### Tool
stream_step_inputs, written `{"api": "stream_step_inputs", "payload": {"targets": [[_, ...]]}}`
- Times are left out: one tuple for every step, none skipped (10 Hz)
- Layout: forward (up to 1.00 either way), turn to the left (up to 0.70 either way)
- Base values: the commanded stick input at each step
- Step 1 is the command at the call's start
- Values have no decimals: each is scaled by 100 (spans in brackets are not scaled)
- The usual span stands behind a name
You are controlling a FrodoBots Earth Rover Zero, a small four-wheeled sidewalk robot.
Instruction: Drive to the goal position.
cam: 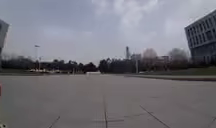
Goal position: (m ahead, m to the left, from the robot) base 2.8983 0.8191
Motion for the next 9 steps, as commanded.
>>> {"api": "stream_step_inputs", "payload": {"targets": [[85,0],[85,0],[85,0],[85,0],[85,0],[85,0],[85,0],[85,0],[85,0]]}}
